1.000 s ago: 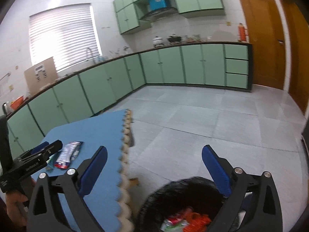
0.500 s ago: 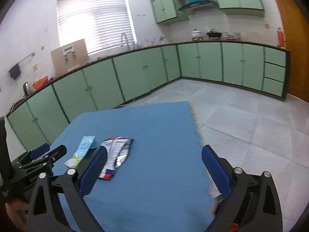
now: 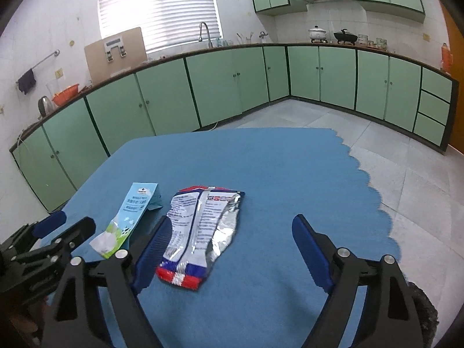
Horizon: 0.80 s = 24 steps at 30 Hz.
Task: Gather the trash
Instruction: 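Move both tools back over the milk carton and snack wrapper on the table, then grasp the silver snack wrapper with the right tool while the left tool grasps the milk carton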
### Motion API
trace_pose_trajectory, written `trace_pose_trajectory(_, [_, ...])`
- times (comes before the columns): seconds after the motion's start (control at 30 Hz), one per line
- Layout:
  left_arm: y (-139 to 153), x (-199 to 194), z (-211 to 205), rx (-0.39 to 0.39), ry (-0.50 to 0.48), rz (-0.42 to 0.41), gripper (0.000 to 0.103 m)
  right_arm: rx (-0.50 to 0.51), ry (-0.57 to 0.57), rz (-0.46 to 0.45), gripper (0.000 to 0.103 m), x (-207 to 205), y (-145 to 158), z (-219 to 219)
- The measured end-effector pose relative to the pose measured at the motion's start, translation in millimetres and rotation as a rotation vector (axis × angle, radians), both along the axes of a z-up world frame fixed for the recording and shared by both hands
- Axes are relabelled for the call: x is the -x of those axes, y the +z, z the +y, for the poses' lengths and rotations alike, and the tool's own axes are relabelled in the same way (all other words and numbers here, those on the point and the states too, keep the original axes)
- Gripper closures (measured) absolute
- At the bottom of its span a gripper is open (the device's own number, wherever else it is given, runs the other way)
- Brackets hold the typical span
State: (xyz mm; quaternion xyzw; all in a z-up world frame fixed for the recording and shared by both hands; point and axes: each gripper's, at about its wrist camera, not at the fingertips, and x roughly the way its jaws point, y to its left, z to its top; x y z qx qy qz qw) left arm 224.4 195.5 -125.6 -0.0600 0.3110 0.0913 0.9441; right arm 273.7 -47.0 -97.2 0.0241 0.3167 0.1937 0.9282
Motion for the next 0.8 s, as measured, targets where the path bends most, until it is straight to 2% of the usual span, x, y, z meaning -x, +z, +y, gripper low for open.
trace_pose_trajectory(0.2, [-6.4,0.0,15.5,0.011,0.024,0.007,0.023,0.027,0.001,0.088,0.029,-19.3,-16.8,21.1])
trace_pose_trajectory(0.4, [-10.4,-1.1,22.7,0.039,0.032,0.010,0.023,0.102,0.009,0.159,0.038,-30.2,-29.4,41.5])
trace_pose_trajectory(0.5, [-11.6,-1.4,26.3,0.054,0.037,0.008,0.023,0.100,0.005,0.194,0.042,-34.8,-34.0,43.7])
trace_pose_trajectory(0.57, [-12.4,-2.3,28.5,0.064,0.041,0.012,0.023,0.117,0.019,0.192,0.048,-33.6,-34.0,48.0])
trace_pose_trajectory(0.63, [-13.2,-3.3,30.3,0.071,0.043,0.017,0.023,0.132,0.031,0.184,0.067,-31.6,-33.0,52.1])
trace_pose_trajectory(0.67, [-13.0,-3.9,31.0,0.072,0.042,0.017,0.023,0.137,0.040,0.180,0.071,-30.1,-32.5,54.1])
trace_pose_trajectory(0.73, [-12.6,-4.5,32.1,0.071,0.039,0.018,0.023,0.135,0.058,0.177,0.086,-28.2,-32.0,55.8])
trace_pose_trajectory(0.8, [-12.6,-5.7,32.0,0.064,0.030,0.020,0.023,0.132,0.064,0.169,0.093,-27.1,-31.2,56.8])
